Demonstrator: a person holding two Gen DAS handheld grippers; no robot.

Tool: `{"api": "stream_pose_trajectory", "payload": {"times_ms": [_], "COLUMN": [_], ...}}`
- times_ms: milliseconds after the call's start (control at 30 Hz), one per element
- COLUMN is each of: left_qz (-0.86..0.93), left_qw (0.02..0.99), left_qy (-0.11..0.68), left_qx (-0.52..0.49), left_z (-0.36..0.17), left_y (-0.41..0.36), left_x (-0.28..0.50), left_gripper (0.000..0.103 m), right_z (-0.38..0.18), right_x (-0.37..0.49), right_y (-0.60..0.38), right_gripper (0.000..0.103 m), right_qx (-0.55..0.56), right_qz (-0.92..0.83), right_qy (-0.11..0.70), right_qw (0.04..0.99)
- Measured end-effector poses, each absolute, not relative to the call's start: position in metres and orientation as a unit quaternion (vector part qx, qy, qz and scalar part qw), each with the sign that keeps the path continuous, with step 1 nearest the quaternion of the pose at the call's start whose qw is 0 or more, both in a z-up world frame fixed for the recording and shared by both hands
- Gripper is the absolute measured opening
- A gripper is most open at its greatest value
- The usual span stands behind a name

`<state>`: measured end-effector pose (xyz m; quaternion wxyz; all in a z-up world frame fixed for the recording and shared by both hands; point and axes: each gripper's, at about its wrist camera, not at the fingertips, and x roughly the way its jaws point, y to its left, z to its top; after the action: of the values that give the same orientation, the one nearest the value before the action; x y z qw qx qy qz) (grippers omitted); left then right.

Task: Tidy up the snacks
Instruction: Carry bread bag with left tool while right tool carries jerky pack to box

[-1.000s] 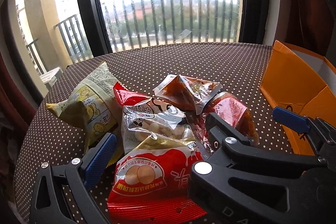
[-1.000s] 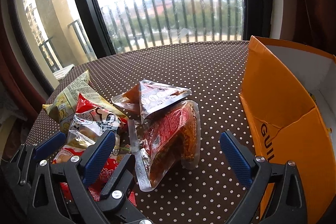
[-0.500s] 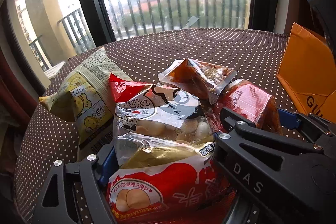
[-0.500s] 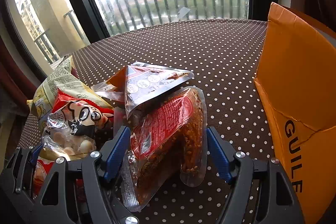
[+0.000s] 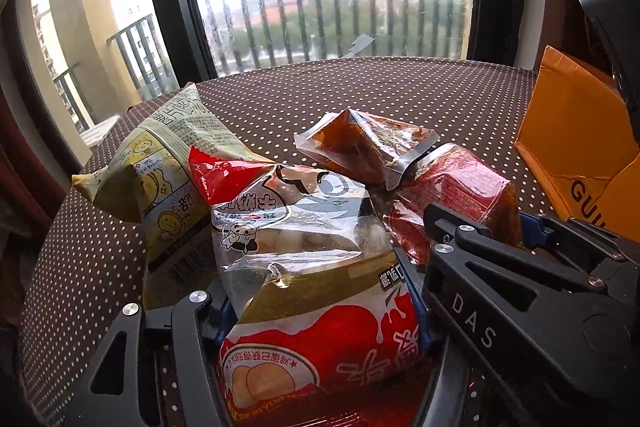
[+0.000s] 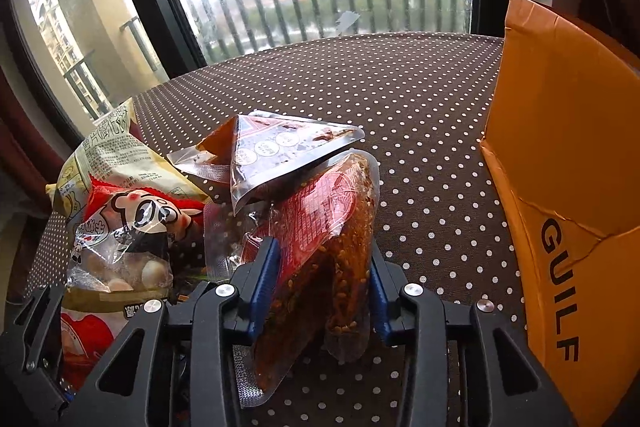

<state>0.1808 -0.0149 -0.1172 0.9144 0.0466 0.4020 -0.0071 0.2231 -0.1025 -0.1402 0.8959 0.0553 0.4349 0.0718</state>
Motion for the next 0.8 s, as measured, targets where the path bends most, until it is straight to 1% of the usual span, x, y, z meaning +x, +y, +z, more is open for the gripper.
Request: {"api": "stream_pose_trajectory", "payload": {"times_ms": [200, 800], "left_qz": [-0.005, -0.018], "left_qw": [0.919, 0.937], "left_qy": [0.392, 0.348], "left_qx": [0.044, 0.024], "left_z": [-0.114, -0.081], "left_y": [-0.017, -0.026], "left_x": [0.166, 0.125], "left_gripper": [0.061, 0.06], "right_z": [-0.134, -0.088], "right_x": [0.205, 0.16], "right_y": [-0.105, -0.107], "right_gripper": [0.044, 0.044], "right_qx": [0.058, 0.052], "right_qz": [0.07, 0.068], "right_qy": [0.428, 0.376], "right_qw": [0.899, 0.923]}}
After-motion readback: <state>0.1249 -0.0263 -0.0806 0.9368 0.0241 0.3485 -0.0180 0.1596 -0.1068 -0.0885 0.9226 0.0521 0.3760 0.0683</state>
